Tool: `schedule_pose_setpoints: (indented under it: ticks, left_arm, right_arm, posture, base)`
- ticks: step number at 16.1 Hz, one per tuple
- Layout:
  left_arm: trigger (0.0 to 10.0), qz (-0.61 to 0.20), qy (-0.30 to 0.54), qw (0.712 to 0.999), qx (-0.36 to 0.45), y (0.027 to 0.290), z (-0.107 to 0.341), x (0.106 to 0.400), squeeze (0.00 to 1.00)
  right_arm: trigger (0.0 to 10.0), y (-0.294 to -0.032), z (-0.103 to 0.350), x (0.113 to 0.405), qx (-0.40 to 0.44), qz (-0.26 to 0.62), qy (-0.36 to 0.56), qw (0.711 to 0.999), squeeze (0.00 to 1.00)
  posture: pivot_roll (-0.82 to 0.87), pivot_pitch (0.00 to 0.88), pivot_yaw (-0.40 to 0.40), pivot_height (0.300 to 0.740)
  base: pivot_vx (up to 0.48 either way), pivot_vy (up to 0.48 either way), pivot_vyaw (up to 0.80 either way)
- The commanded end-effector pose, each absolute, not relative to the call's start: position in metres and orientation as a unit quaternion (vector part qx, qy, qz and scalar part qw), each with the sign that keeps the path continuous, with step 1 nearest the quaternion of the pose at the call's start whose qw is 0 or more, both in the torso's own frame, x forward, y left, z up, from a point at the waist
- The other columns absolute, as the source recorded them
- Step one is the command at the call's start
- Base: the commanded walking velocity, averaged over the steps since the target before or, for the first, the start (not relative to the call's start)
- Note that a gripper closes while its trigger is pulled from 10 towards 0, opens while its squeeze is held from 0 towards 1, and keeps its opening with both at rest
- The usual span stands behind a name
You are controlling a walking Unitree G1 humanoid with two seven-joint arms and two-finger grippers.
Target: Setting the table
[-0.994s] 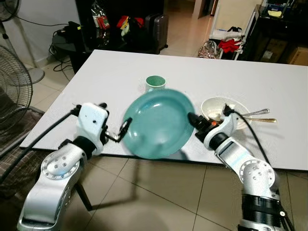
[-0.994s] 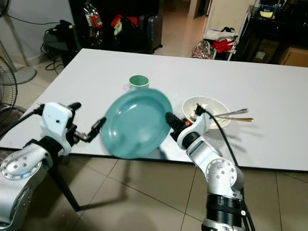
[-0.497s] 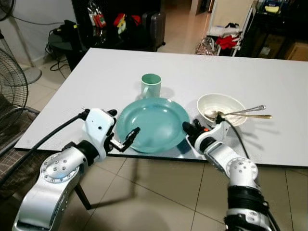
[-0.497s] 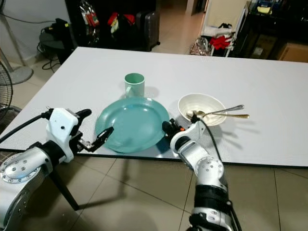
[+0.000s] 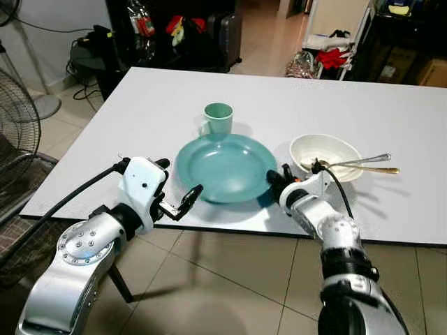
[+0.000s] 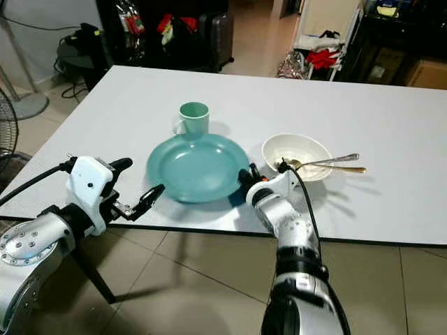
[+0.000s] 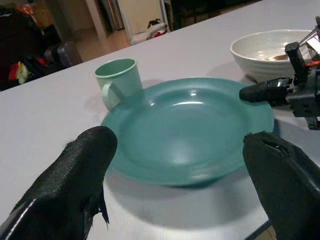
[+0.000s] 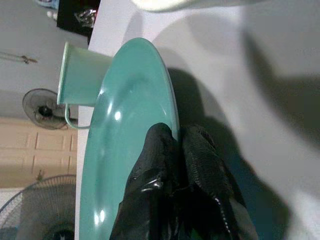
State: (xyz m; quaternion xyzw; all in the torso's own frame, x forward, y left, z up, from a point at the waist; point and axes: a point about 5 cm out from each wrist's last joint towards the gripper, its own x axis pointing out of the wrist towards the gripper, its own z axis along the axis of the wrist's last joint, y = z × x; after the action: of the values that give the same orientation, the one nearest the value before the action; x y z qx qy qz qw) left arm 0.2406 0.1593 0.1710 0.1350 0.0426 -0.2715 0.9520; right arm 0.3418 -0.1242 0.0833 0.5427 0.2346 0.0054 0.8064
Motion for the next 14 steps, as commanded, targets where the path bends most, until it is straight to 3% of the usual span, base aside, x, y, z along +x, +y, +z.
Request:
schedule_pose_setpoints:
  ticks: [1,8,9,10,11,14]
  left_arm:
    - [10.0,-0.274,0.041,0.951,0.138,0.159,0.174,0.24,0.0]
    - [10.0,-0.28,0.04,0.949,0.14,0.156,0.174,0.241,0.0]
    - [10.0,-0.281,0.04,0.949,0.139,0.156,0.174,0.241,0.0]
    - [10.0,-0.281,0.04,0.949,0.138,0.155,0.173,0.241,0.0]
    - [10.0,-0.283,0.041,0.948,0.137,0.154,0.173,0.24,0.0]
    - [10.0,-0.29,0.044,0.947,0.134,0.153,0.172,0.238,0.0]
  right_arm:
    - [10.0,-0.128,0.084,0.344,0.542,-0.003,0.228,0.809,0.0]
    - [10.0,-0.128,0.082,0.346,0.508,0.001,0.222,0.832,0.0]
    - [10.0,-0.13,0.082,0.345,0.512,0.001,0.218,0.831,0.6]
    - [10.0,-0.13,0.081,0.345,0.514,0.0,0.217,0.83,0.6]
    - [10.0,-0.132,0.08,0.344,0.514,-0.002,0.216,0.83,1.0]
    - [10.0,-0.138,0.086,0.342,0.507,0.003,0.205,0.837,1.0]
  posture:
    - [0.01,0.0,-0.001,0.74]
    - [0.01,0.0,0.003,0.74]
    - [0.01,0.0,0.003,0.74]
    - [0.01,0.0,0.002,0.74]
    - [0.01,0.0,0.002,0.74]
    - [0.01,0.0,-0.002,0.74]
  base:
    - [0.0,0.0,0.0]
    - [0.0,0.0,0.0]
    - [0.0,0.0,0.0]
    - [0.0,0.0,0.0]
    - [0.0,0.0,0.0]
    - [0.0,0.0,0.0]
